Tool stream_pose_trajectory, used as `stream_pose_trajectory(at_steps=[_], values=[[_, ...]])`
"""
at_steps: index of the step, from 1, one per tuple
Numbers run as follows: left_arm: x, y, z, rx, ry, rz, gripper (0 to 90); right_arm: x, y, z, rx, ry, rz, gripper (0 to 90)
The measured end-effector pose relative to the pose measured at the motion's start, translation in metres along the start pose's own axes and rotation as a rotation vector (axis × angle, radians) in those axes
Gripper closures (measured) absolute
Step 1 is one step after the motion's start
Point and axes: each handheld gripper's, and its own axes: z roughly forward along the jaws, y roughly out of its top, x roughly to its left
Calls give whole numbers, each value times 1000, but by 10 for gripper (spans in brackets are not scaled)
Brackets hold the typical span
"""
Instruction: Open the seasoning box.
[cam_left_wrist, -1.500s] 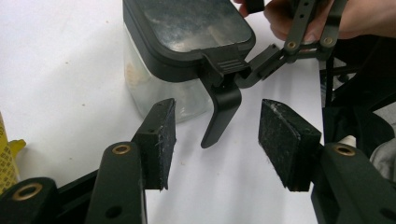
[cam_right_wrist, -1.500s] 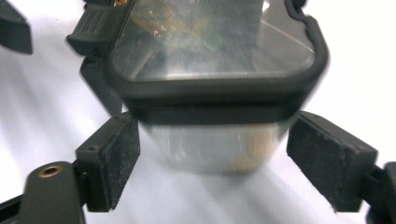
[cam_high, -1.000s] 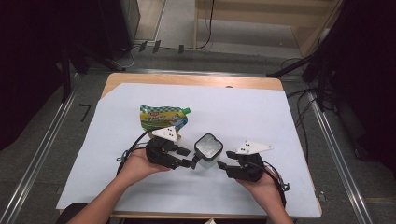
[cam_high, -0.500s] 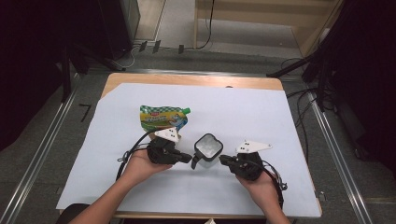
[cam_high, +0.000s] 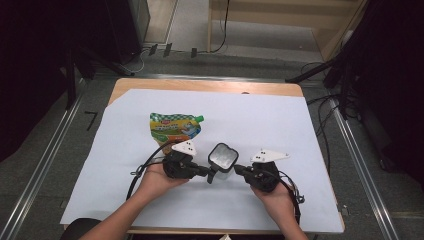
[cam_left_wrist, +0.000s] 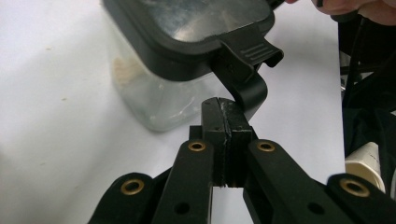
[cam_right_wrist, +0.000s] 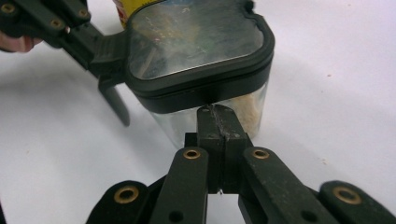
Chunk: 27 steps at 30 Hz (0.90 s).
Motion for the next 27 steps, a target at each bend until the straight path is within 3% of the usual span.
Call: stream_pose_trajectory(at_steps=[8,15,17,23,27], values=[[-14,3,15,5,-16,30,900,-2,1,1,-4,-24,2,900],[-20,7,26,-8,-57,28,900,-7,3,6,-14,-38,7,900],[-20,8,30,-7,-88,20,900,-9,4,8,-13,-36,20,900],[-16,8,23,5,-118,3,843,-8,4,4,0,-36,36,900],[-15,7,13,-10,-142,3,774,3,1,-10,-10,-30,34,900]])
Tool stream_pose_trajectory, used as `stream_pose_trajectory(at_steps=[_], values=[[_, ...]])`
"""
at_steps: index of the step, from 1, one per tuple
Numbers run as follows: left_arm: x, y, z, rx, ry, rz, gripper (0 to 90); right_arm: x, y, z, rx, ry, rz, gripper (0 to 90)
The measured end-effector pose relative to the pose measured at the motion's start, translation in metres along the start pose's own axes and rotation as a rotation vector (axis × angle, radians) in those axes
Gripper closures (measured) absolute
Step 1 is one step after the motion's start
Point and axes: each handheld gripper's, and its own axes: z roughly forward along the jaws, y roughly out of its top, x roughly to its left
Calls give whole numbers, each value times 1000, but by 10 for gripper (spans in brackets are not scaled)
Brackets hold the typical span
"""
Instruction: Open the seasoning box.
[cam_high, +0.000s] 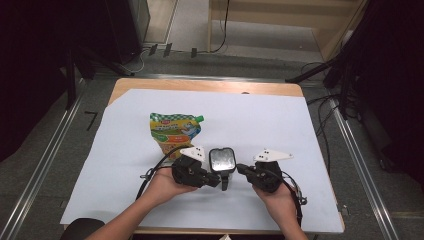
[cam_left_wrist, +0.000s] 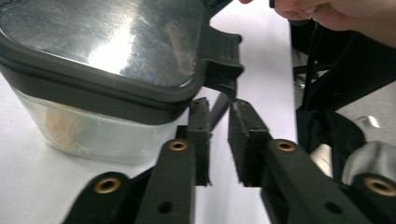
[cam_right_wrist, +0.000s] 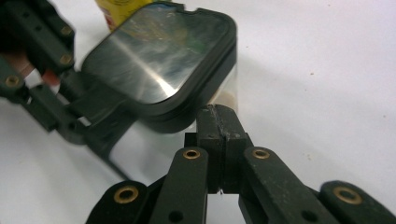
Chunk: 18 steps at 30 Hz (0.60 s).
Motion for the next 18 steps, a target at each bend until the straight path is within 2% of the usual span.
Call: stream_pose_trajectory(at_steps=[1,4,8,11,14,18], values=[[0,0,-2,4,-11,0,751,2,-1,-3,0,0,-1,900],[-2,-1,-6,20,-2,20,691,8,-2,-9,-4,9,2,900],[-2,-2,-12,13,-6,28,634,17,-7,-15,-2,30,-2,900],[-1,-3,-18,10,7,33,611,25,-10,-17,2,47,-9,900],[1,-4,-22,-2,13,20,603,34,-10,-16,11,64,-18,900],[4,-5,-27,-10,23,17,588,43,-9,-11,25,77,-48,900]])
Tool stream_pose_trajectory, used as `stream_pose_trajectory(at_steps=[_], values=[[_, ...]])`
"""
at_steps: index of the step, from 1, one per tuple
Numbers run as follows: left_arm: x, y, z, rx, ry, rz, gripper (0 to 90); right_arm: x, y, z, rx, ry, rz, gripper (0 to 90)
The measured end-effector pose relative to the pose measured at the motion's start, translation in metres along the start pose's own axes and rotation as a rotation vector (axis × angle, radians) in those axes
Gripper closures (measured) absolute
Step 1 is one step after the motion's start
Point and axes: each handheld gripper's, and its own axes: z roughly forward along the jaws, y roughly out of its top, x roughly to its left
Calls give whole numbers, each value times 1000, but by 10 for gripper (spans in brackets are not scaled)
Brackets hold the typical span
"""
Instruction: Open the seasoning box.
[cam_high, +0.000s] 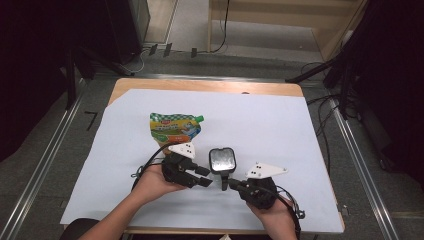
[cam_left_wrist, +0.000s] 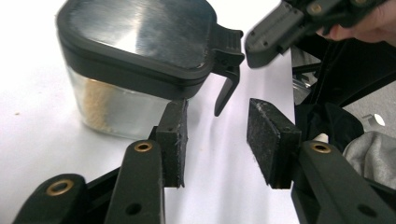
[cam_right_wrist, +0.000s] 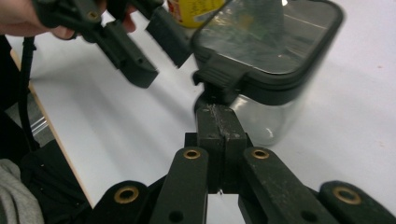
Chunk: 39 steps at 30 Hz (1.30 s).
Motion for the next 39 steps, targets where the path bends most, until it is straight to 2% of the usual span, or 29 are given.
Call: stream_pose_trajectory(at_steps=[4,5,11,14,17,28,39], values=[[3,-1,-3,-8,8,-6,570,4,1,4,5,12,-8,900],[6,-2,-4,-18,6,-22,565,7,0,7,11,18,-12,900],[11,-3,-6,-19,23,-39,537,16,-1,24,38,45,-24,900],[11,-3,-6,-23,23,-40,518,17,-1,29,40,48,-22,900],[12,-2,-6,-33,28,-57,490,17,-2,34,37,29,-15,900],[14,-2,-7,-36,36,-64,475,14,-3,33,43,32,-15,900],[14,-2,-5,-24,38,-55,474,2,-3,25,50,12,13,900]])
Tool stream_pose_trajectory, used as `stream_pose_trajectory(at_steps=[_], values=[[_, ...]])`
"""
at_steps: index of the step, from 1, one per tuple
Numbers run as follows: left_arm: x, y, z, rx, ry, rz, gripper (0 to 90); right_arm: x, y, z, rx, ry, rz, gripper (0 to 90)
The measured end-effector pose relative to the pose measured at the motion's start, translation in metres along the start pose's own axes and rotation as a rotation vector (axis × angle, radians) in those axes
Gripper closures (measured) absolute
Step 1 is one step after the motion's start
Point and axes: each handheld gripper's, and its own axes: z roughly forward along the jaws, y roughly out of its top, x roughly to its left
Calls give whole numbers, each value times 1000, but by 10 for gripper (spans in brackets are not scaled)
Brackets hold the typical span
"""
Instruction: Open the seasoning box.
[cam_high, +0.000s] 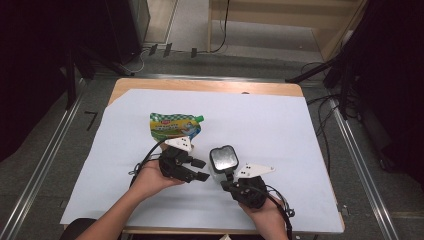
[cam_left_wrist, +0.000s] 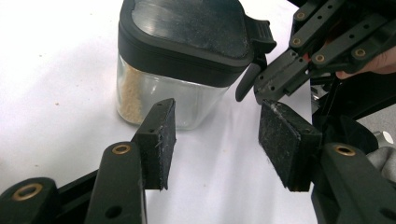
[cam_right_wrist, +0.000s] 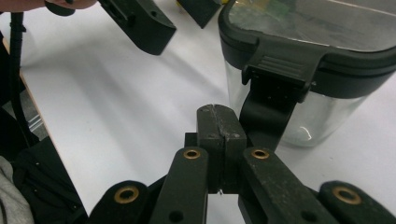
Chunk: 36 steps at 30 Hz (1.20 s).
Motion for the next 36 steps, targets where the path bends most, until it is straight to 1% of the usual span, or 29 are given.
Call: stream_pose_trajectory(at_steps=[2,4,12,16,25,28,29,30,32,35,36], values=[[0,0,0,4,2,3,473,-2,0,-1,1,-8,1,900],[1,0,0,8,2,5,472,-5,-1,-3,-1,-13,15,900],[0,0,1,7,2,6,469,-18,-2,-9,-10,-46,41,900],[0,0,1,6,3,8,465,-23,-2,-12,-16,-60,61,900],[0,0,1,1,4,9,455,-32,-3,-15,-21,-86,59,900],[0,0,1,3,-5,2,466,-40,-3,-18,-20,-100,75,900],[0,0,1,3,-5,2,470,-40,-3,-18,-20,-100,75,900],[1,0,2,1,-11,-3,471,-46,-3,-20,-22,-113,91,900],[0,0,2,-4,-11,-1,471,-50,-3,-21,-21,-124,97,900],[-1,0,3,-7,-5,15,471,-57,-3,-22,-15,-144,103,900],[-1,0,3,-14,-8,9,470,-60,-3,-23,-15,-147,106,900]])
